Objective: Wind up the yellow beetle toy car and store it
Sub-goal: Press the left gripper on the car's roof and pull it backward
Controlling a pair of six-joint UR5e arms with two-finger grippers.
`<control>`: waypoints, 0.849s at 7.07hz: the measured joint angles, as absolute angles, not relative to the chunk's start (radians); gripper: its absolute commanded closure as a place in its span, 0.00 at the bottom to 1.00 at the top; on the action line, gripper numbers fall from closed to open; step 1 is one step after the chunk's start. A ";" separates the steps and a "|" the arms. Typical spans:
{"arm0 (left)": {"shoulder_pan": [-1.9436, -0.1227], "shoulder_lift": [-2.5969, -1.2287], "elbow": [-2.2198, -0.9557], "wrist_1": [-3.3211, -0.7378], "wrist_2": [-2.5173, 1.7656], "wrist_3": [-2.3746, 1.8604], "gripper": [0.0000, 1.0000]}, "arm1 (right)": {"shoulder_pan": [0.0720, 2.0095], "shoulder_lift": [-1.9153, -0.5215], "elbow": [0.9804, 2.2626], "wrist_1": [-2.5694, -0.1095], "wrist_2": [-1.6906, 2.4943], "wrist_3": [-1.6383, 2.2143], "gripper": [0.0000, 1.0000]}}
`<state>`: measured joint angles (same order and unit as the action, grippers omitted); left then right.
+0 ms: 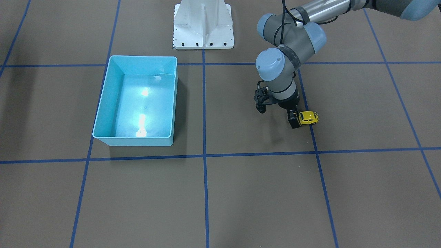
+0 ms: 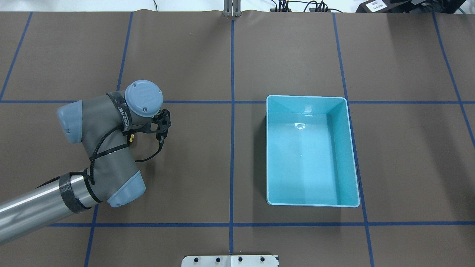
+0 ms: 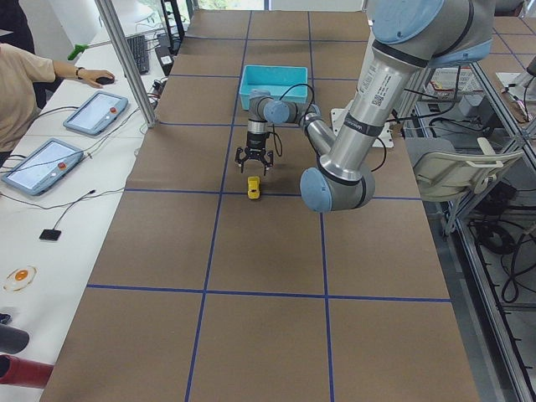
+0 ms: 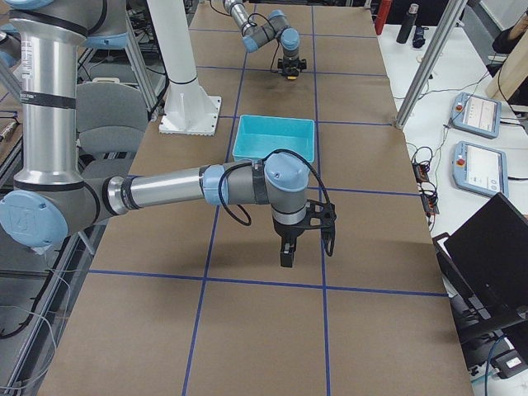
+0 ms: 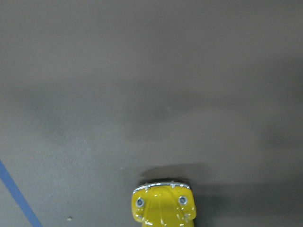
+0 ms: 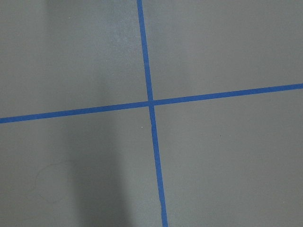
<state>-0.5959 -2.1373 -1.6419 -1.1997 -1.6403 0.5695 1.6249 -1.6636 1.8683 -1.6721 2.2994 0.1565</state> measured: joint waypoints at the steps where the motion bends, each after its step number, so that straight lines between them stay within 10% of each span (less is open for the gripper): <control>1: -0.606 -2.138 -1.629 -1.204 -1.668 0.558 0.01 | 1.625 -1.664 1.868 -1.672 2.299 0.156 0.00; 6: -0.617 -2.137 -1.580 -1.250 -1.768 0.557 0.02 | 1.625 -1.666 1.875 -1.672 2.299 0.156 0.00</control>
